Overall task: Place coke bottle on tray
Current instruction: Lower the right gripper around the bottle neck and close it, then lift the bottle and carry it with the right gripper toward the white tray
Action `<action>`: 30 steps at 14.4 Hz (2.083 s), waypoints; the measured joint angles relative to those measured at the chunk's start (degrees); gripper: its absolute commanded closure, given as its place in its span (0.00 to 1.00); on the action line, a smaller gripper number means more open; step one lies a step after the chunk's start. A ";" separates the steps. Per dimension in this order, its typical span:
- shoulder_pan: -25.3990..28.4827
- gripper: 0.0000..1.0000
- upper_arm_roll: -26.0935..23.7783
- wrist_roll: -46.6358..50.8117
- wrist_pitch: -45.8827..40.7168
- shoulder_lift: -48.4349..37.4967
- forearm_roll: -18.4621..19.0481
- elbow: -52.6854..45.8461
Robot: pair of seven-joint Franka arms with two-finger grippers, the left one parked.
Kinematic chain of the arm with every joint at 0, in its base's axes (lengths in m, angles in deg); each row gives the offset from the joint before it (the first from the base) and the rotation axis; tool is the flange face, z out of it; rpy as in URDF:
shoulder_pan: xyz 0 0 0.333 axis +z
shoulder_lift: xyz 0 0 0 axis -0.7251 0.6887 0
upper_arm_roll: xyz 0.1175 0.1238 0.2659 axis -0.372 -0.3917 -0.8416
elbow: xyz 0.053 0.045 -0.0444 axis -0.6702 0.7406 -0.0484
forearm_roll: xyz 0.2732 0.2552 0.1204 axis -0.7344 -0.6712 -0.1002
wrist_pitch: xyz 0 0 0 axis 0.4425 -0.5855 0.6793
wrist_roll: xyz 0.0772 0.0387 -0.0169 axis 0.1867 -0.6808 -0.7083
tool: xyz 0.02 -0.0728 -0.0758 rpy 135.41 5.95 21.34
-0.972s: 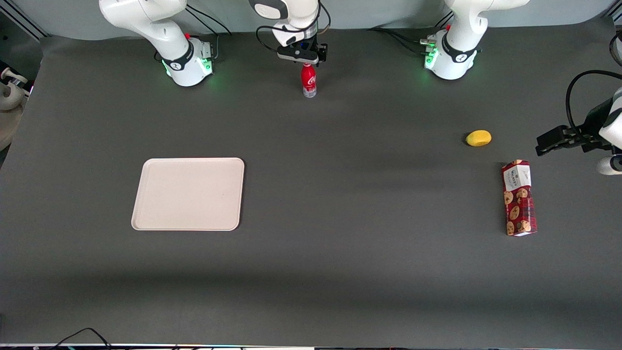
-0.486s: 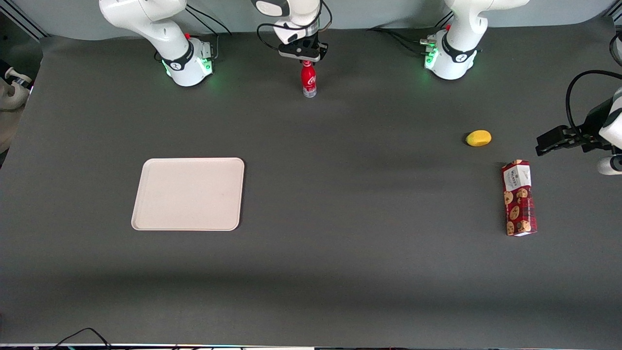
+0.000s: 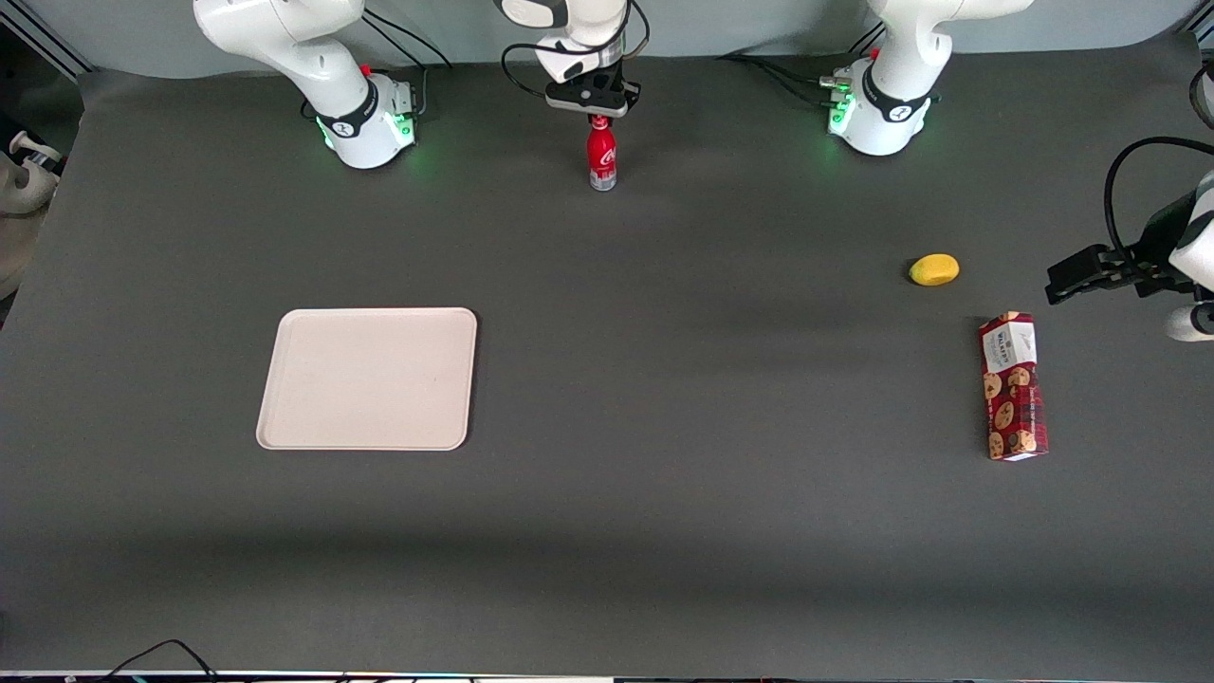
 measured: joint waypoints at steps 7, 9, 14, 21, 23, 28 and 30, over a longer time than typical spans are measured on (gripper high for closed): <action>-0.64 0.95 1.96 -3.80 -20.51 -0.23 0.42 -18.57; -0.87 0.95 4.01 -7.45 -27.15 -0.32 0.45 -24.82; -1.26 0.94 12.65 -21.92 -44.39 -0.56 0.48 -40.78; -1.64 0.94 28.76 -50.02 -56.30 -1.16 0.48 -50.20; -1.72 0.94 33.87 -58.22 -58.17 -1.59 0.50 -50.23; -1.91 0.94 48.76 -80.14 -60.40 -5.06 0.53 -45.83; -2.14 0.94 53.61 -87.34 -58.04 -6.74 1.02 -40.98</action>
